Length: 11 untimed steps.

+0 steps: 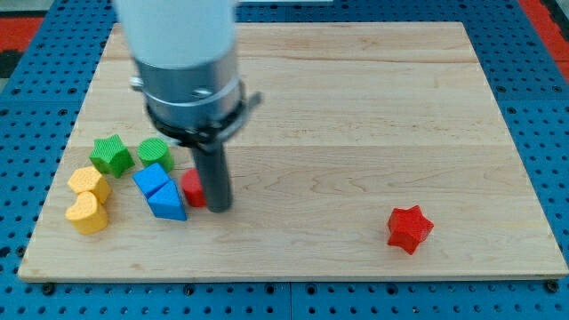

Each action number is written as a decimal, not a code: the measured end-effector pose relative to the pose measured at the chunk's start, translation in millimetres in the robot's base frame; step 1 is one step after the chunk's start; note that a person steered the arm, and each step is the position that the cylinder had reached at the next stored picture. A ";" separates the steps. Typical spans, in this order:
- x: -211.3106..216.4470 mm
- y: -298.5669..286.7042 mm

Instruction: Move the red star above to the red circle

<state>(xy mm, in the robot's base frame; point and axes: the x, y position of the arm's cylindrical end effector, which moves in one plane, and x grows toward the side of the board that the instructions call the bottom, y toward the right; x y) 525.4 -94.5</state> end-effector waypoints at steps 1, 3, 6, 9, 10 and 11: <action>-17.6 86.0; -5.5 314.1; 32.6 147.8; -5.6 115.1; -10.2 72.1; -13.5 153.0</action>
<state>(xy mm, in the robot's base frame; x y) 511.9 58.4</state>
